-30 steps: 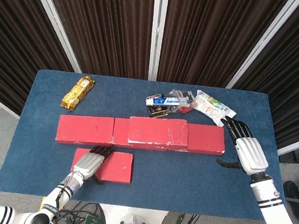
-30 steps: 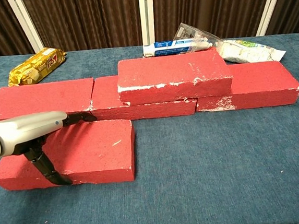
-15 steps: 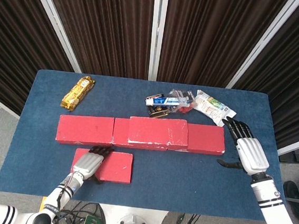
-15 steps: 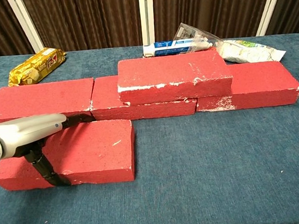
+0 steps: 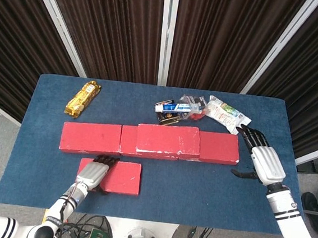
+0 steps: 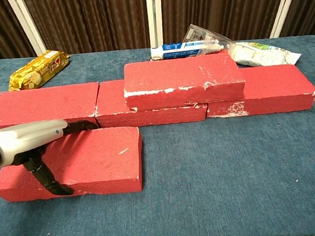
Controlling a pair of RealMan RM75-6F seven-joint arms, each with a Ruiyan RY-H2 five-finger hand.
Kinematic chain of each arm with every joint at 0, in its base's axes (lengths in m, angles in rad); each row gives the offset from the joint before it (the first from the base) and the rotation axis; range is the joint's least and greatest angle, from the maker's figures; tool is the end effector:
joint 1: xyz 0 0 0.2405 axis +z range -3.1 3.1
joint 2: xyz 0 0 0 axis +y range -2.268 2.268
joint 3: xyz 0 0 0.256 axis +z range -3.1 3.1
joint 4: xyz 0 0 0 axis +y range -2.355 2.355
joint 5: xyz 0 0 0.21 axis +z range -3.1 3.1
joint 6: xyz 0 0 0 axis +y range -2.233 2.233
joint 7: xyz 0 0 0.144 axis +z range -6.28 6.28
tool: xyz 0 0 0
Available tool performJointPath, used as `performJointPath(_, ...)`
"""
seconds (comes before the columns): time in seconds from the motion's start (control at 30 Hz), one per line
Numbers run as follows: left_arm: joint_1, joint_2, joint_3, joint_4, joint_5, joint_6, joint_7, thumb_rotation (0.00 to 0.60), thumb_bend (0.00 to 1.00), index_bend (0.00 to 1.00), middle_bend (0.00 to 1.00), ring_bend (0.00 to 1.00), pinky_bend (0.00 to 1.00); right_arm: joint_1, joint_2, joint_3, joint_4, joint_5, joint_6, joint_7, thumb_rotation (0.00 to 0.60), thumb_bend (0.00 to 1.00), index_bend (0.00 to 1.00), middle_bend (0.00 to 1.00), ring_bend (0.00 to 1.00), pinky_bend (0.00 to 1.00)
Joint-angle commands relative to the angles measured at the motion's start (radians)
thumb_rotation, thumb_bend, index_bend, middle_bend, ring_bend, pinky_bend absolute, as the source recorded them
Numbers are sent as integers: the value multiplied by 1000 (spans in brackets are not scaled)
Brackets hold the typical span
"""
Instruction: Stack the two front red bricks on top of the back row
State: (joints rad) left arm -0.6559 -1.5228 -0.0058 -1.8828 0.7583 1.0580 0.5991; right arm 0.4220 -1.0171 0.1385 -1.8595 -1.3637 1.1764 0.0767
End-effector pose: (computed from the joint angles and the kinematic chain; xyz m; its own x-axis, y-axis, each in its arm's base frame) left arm -0.1606 0.2346 -0.0414 0.3400 0.6013 0.7231 0.9403 -0.2054 -0.2714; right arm -0.2087 -0.2746 0.1436 0.2028 -0.1720 0.9640 -0.9600 -0.2292 0.1610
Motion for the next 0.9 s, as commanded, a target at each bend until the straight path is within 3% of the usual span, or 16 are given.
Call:
performJointPath(0.03, -2, -4, 0, 4, -3, 2, -3, 600, 163, 1, 119, 48, 66, -1, 1, 1, 0, 1, 1, 1, 600, 0, 0, 0, 0, 0)
performJointPath(0.47, 5, 31, 14, -63, 53, 39, -13, 600, 194, 1, 122, 51, 134, -9, 3, 5, 7, 4, -4, 15, 600, 0, 0, 0, 0, 0)
performJointPath(0.7, 39, 137, 43, -182, 161, 99, -28, 600, 194, 1, 122, 52, 134, -13, 10, 10, 4, 5, -1, 16, 600, 0, 0, 0, 0, 0)
performJointPath(0.9, 23, 243, -1, -193, 123, 82, -59, 600, 194, 1, 122, 56, 137, -13, 15, 15, -1, 7, -2, 16, 600, 0, 0, 0, 0, 0)
